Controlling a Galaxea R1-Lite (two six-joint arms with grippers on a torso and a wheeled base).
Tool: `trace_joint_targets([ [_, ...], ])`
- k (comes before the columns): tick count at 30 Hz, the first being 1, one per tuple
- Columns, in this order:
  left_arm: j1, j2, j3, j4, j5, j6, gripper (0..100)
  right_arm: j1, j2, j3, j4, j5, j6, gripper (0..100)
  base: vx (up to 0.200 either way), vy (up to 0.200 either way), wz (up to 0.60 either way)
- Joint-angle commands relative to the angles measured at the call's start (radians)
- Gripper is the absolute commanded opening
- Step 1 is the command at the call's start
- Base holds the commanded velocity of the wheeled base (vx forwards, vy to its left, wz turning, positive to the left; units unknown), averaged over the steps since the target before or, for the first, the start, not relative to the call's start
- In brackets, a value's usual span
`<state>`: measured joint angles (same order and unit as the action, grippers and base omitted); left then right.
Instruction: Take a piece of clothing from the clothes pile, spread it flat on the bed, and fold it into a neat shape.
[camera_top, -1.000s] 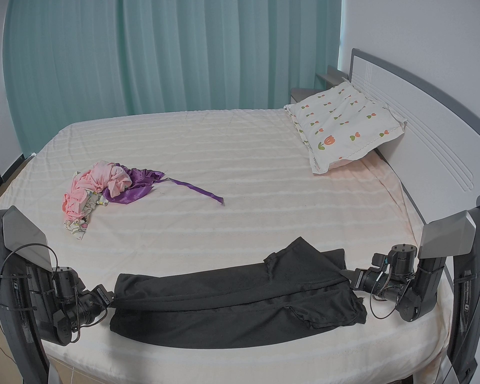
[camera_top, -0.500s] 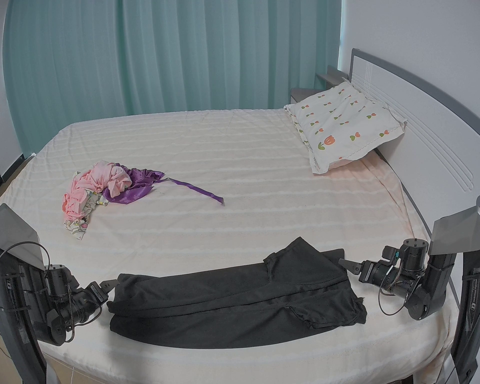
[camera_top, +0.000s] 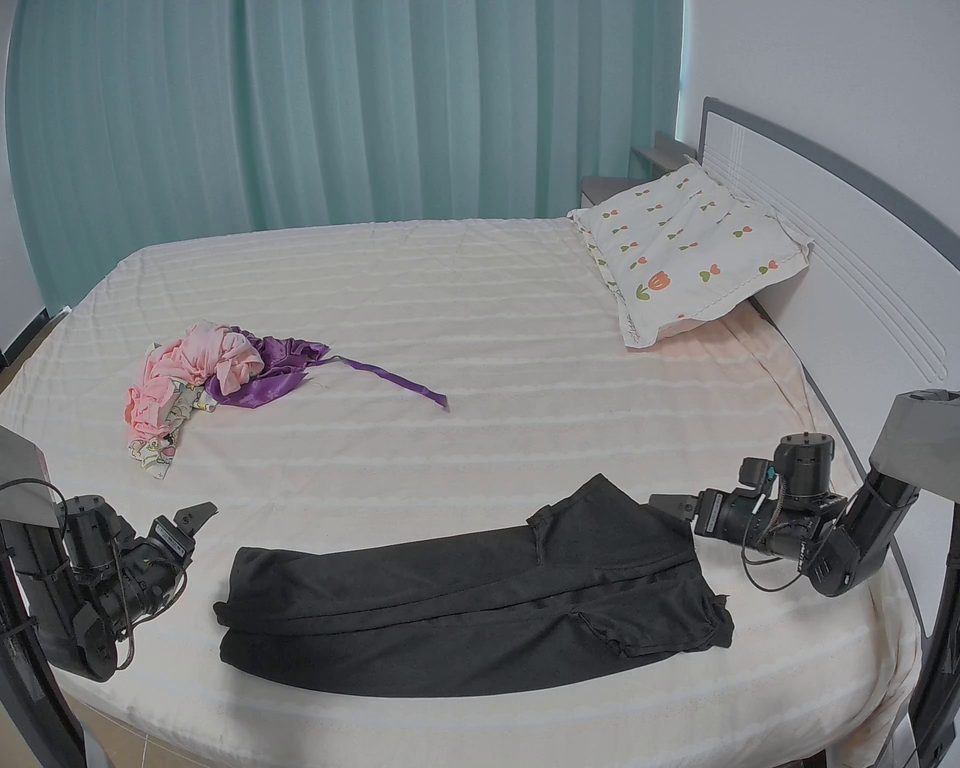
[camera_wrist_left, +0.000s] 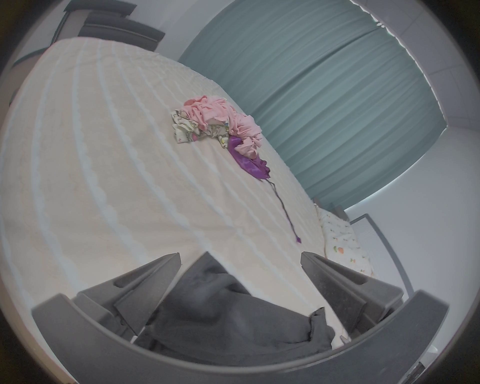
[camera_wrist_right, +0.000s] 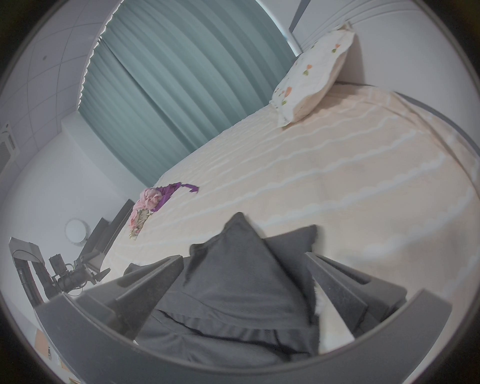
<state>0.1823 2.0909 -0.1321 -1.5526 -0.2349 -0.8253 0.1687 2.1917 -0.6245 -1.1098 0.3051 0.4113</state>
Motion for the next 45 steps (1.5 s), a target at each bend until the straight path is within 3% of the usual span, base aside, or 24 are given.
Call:
trace_joint_targets([
  [1,-0.066,-0.009,-0.046,-0.012,0.028,-0.054,100,0.063,0.020,-0.098,0.061,-0.003,0.001,100,0.000,0.000,0.00],
  [3,-0.100,0.026,-0.063,0.014,0.057,-0.060,100,0.083,0.074,-0.175,0.123,-0.008,0.001,100,0.000,0.000,0.00],
  [11,-0.084,0.055,-0.066,0.017,0.057,-0.058,100,0.077,0.125,-0.336,0.344,-0.011,-0.012,100,0.000,0.000,0.00],
  [25,-0.084,0.061,-0.060,0.014,0.057,-0.058,100,0.083,0.163,-0.350,0.358,-0.011,-0.035,100,0.000,0.000,0.00],
  [26,-0.083,0.060,-0.060,0.014,0.057,-0.058,100,0.083,0.163,-0.350,0.352,-0.011,-0.034,0,0.000,0.000,0.00],
  [45,-0.084,0.061,-0.055,0.016,0.057,-0.058,100,0.049,0.080,-0.265,0.355,0.000,-0.023,0,0.000,0.000,0.00],
])
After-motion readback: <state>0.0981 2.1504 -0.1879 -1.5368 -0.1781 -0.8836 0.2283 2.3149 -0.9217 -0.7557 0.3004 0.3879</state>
